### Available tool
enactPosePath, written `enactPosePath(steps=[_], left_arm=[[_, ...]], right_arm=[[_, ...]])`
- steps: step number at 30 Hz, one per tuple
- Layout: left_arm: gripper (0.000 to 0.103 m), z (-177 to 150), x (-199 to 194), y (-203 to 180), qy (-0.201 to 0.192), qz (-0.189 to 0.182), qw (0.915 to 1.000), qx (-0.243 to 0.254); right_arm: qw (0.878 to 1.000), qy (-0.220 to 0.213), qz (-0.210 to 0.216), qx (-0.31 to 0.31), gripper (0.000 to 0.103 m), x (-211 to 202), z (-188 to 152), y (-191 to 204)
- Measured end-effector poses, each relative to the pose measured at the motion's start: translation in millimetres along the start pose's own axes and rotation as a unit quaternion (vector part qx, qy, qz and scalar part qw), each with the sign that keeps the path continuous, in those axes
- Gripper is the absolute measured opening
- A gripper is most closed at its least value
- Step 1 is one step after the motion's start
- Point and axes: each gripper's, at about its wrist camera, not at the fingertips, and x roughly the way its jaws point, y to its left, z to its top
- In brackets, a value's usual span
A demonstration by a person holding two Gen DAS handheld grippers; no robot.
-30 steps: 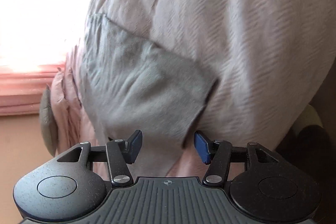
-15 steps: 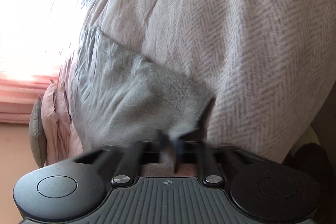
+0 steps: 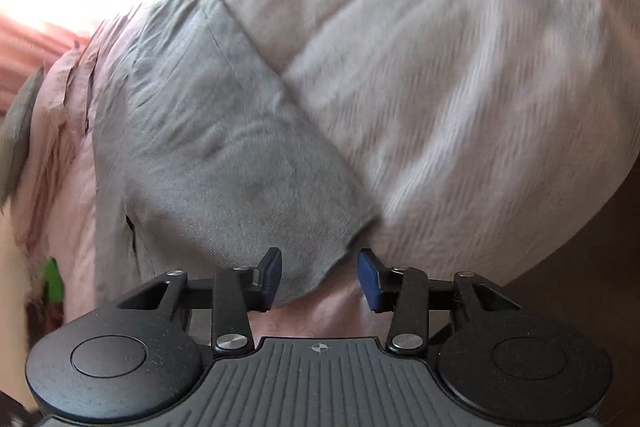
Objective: Fold clothes
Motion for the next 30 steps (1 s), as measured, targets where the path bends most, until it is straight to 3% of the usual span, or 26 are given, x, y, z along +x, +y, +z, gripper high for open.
enactPosePath(steps=[4, 7, 15, 16, 17, 18, 19, 23, 28, 30], left_arm=[[0.009, -10.5, 38.6, -45.3, 0.029, -0.061, 0.9974, 0.023], [0.01, -18.4, 63.0, -67.1, 0.045, -0.081, 0.9954, 0.023], [0.009, -24.0, 80.2, -70.7, 0.031, -0.075, 0.9961, -0.035], [0.005, -23.8, 81.6, -72.4, 0.031, -0.078, 0.9959, -0.034], [0.0, -22.7, 83.0, -74.6, 0.031, -0.082, 0.9957, -0.031], [0.0, -22.3, 82.1, -77.9, 0.027, -0.079, 0.9962, -0.025], [0.0, -22.0, 77.8, -79.4, 0.022, -0.074, 0.9969, -0.017], [0.0, -21.5, 53.2, -68.4, -0.014, -0.042, 0.999, -0.01], [0.0, -22.6, 71.7, -67.2, 0.019, -0.021, 0.9996, -0.004], [0.0, -23.2, 78.2, -73.7, 0.021, -0.024, 0.9994, -0.01]], right_arm=[[0.999, -0.022, -0.024, -0.016, 0.04, -6.8, 16.2, -13.3], [1.0, -0.027, -0.005, -0.004, 0.04, -8.2, 27.8, -29.3], [0.998, 0.0, 0.054, -0.033, 0.04, 12.0, 38.5, -41.3], [0.997, 0.006, 0.061, -0.038, 0.039, 15.6, 39.5, -41.4], [0.997, 0.011, 0.067, -0.046, 0.036, 18.5, 40.4, -40.4], [0.996, 0.017, 0.072, -0.059, 0.005, 20.8, 41.5, -38.1], [0.995, 0.024, 0.069, -0.072, 0.0, 22.4, 42.4, -34.9], [0.99, 0.025, 0.071, -0.115, 0.0, 11.1, 47.2, -29.5], [0.995, 0.058, 0.009, -0.085, 0.0, 22.1, 52.2, -40.5], [0.991, 0.039, -0.001, -0.124, 0.003, 12.7, 48.9, -28.4]])
